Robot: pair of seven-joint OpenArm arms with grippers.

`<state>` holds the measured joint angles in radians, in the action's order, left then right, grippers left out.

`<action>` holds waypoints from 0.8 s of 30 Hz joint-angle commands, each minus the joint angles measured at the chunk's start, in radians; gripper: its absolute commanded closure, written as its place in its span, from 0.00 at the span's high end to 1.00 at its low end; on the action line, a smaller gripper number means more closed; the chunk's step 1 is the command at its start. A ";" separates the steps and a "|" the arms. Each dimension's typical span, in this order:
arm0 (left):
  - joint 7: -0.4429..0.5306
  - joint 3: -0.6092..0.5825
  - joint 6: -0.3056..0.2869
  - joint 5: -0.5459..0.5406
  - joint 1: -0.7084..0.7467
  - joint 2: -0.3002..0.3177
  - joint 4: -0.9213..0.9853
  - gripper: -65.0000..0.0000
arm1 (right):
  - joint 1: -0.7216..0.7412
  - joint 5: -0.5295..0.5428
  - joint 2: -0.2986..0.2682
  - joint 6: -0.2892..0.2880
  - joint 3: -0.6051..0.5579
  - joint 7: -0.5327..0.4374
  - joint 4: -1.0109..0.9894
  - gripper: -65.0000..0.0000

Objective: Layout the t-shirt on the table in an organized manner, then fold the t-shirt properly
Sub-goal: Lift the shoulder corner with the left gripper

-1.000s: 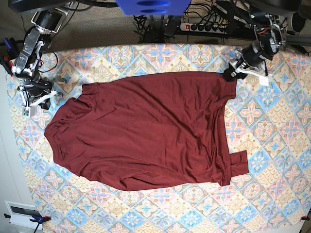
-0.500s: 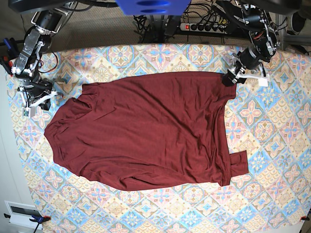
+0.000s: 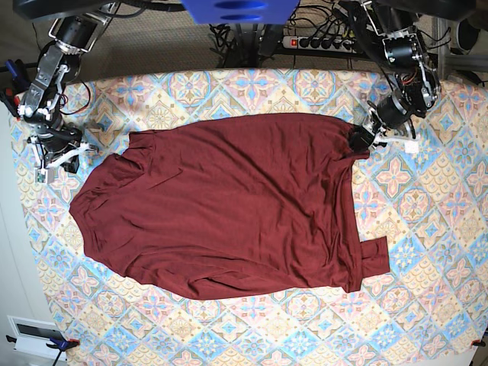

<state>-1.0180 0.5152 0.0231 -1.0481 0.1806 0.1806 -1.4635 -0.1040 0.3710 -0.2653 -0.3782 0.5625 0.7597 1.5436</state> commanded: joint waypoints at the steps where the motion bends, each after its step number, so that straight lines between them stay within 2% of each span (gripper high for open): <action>1: 0.015 0.001 0.002 0.006 -0.026 0.029 -0.012 0.01 | 0.010 0.010 -0.021 -0.002 0.004 -0.024 0.018 0.00; 9: 0.015 0.004 0.002 0.006 -0.145 0.132 -0.012 0.00 | -0.029 0.012 -0.021 -0.002 0.004 -0.024 0.057 0.00; 13: 0.006 0.001 0.002 -0.001 -0.175 0.150 -0.013 0.00 | -0.086 0.012 -0.002 -0.002 -0.032 -0.024 0.159 0.08; 16: -0.106 0.003 0.001 -0.004 -0.171 0.150 -0.039 0.00 | -0.116 0.012 -0.002 -0.002 -0.062 -0.024 0.197 0.13; 18: -0.161 0.003 0.001 -0.005 -0.125 0.142 -0.099 0.00 | -0.122 0.012 -0.002 -0.002 -0.065 -0.024 0.200 0.15; 22: -0.163 0.009 -0.001 -0.007 0.013 0.118 -0.257 0.01 | -0.129 0.012 -0.001 -0.002 -0.065 -0.024 0.194 0.16; 24: -0.163 0.009 -0.001 -0.025 0.078 0.107 -0.314 0.07 | -0.129 0.012 -0.001 -0.002 -0.065 -0.024 0.191 0.16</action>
<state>-1.1923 0.5171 0.0280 -1.0485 0.2684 0.2729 -1.7573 -0.2440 0.3706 -0.2481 -0.3782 0.4931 0.7616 1.7180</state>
